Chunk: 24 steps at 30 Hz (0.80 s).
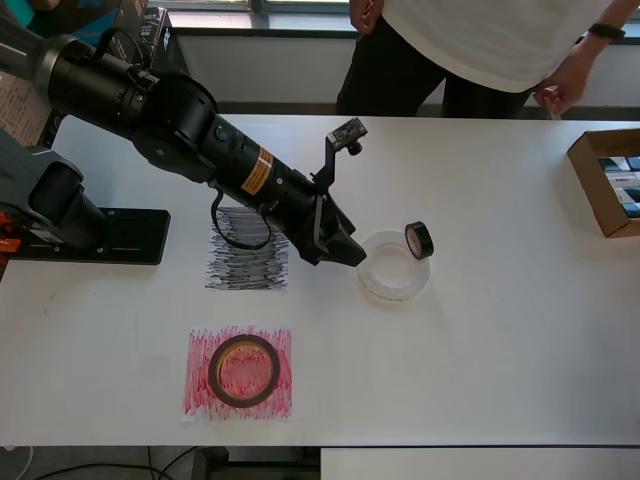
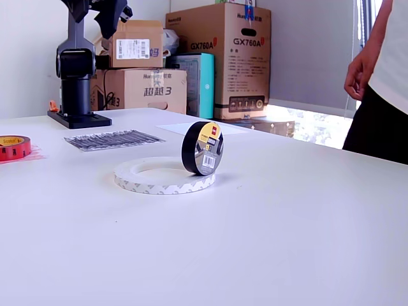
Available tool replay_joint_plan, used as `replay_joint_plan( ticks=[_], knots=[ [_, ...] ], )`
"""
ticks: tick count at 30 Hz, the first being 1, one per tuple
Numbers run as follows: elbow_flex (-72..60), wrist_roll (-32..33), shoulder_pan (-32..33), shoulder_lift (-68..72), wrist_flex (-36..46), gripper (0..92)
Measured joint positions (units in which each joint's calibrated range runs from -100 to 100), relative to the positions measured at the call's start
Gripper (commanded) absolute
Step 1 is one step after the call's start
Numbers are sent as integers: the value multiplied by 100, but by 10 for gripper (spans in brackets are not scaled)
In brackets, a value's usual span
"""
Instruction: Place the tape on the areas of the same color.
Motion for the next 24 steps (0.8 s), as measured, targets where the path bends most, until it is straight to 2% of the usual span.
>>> replay_joint_plan(
  ticks=[5,15,24],
  knots=[
    [0,-57,126,362,-508,591],
    [0,-604,180,1160,-1921,591],
    [227,-623,290,1255,-3175,591]
  ],
)
